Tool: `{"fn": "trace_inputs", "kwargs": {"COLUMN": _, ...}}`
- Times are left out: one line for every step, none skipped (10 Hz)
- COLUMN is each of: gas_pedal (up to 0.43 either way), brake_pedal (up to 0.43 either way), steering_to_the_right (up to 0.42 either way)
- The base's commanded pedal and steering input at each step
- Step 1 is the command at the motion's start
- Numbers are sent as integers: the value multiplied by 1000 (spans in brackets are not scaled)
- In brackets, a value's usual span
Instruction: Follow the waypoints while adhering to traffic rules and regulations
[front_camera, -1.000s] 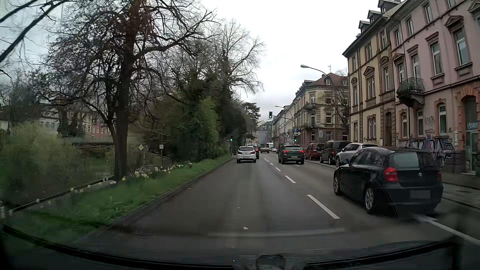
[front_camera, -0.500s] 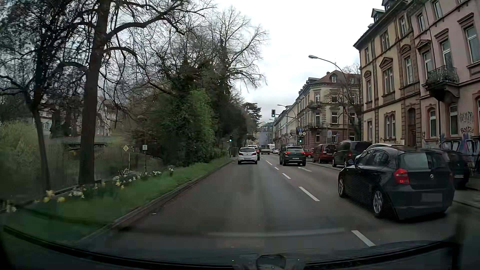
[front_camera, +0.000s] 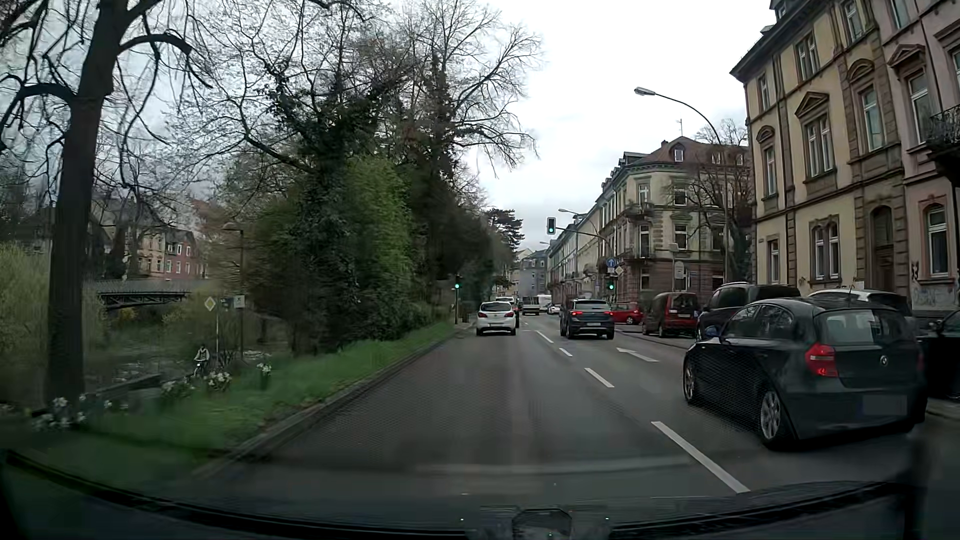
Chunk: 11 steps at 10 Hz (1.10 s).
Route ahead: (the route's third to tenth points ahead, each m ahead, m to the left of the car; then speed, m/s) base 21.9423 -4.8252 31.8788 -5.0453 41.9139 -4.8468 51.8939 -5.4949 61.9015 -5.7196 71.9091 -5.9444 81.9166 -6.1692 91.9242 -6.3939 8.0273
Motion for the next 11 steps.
{"fn": "trace_inputs", "kwargs": {"gas_pedal": 98, "brake_pedal": 0, "steering_to_the_right": 5}}
{"fn": "trace_inputs", "kwargs": {"gas_pedal": 98, "brake_pedal": 0, "steering_to_the_right": 5}}
{"fn": "trace_inputs", "kwargs": {"gas_pedal": 98, "brake_pedal": 0, "steering_to_the_right": 5}}
{"fn": "trace_inputs", "kwargs": {"gas_pedal": 98, "brake_pedal": 0, "steering_to_the_right": 5}}
{"fn": "trace_inputs", "kwargs": {"gas_pedal": 98, "brake_pedal": 0, "steering_to_the_right": 5}}
{"fn": "trace_inputs", "kwargs": {"gas_pedal": 98, "brake_pedal": 0, "steering_to_the_right": 5}}
{"fn": "trace_inputs", "kwargs": {"gas_pedal": 98, "brake_pedal": 0, "steering_to_the_right": 4}}
{"fn": "trace_inputs", "kwargs": {"gas_pedal": 110, "brake_pedal": 0, "steering_to_the_right": 5}}
{"fn": "trace_inputs", "kwargs": {"gas_pedal": 110, "brake_pedal": 0, "steering_to_the_right": 5}}
{"fn": "trace_inputs", "kwargs": {"gas_pedal": 110, "brake_pedal": 0, "steering_to_the_right": 5}}
{"fn": "trace_inputs", "kwargs": {"gas_pedal": 110, "brake_pedal": 0, "steering_to_the_right": 5}}
